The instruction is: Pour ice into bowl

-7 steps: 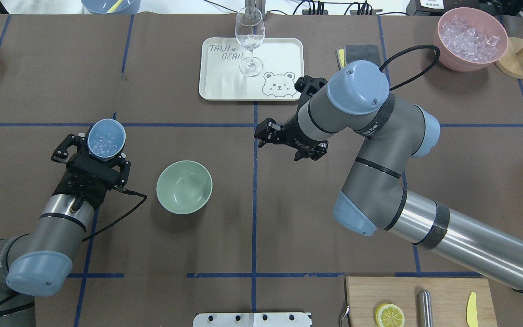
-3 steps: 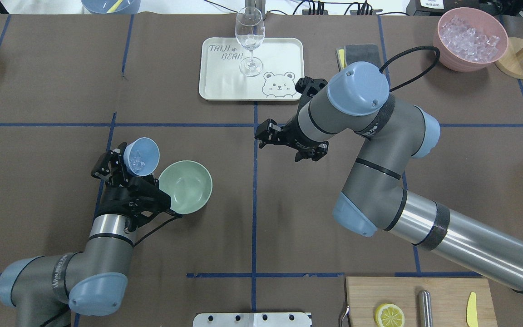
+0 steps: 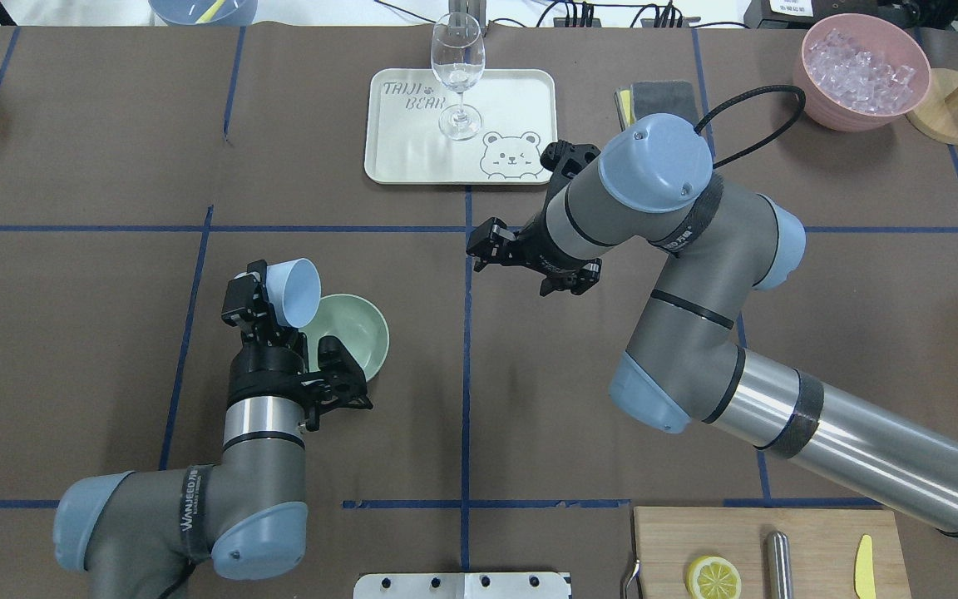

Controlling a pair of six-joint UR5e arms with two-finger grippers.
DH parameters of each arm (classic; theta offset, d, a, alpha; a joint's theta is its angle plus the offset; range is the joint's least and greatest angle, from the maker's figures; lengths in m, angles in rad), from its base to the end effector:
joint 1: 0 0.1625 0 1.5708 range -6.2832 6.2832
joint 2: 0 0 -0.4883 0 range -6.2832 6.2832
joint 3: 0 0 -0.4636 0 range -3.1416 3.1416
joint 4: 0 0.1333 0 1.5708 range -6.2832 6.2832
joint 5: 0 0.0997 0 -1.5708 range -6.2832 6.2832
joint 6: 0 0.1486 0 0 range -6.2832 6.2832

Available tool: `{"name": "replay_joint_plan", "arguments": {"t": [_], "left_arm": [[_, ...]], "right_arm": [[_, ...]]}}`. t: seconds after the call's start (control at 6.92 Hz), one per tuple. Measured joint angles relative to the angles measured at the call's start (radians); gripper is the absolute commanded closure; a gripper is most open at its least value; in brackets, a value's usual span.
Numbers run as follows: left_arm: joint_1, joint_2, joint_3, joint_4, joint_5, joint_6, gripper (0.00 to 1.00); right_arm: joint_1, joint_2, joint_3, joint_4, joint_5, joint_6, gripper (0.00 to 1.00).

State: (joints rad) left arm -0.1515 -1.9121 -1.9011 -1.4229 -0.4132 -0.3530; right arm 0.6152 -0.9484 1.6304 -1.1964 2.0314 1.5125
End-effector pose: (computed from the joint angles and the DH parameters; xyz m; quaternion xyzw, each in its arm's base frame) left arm 0.5945 -0.3633 0.3360 0.5463 -0.1663 0.2890 0.7683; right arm -0.6223 -0.5221 0.2457 -0.0240 -0.5283 0.1205 0.8401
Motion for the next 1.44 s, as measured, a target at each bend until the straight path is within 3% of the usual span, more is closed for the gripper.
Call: {"name": "replay_joint_plan", "arguments": {"t": [0.87, 1.44], "left_arm": [[0.015, -0.018, 0.0, 0.387, 0.078, 0.199, 1.0], [0.031, -0.028, 0.0, 0.469, 0.078, 0.239, 1.0]], "right_arm": [[-0.002, 0.002, -0.004, 0.002, -0.006, 0.0, 0.0], [-0.003, 0.002, -0.004, 0.004, -0.006, 0.0, 0.0]]}}
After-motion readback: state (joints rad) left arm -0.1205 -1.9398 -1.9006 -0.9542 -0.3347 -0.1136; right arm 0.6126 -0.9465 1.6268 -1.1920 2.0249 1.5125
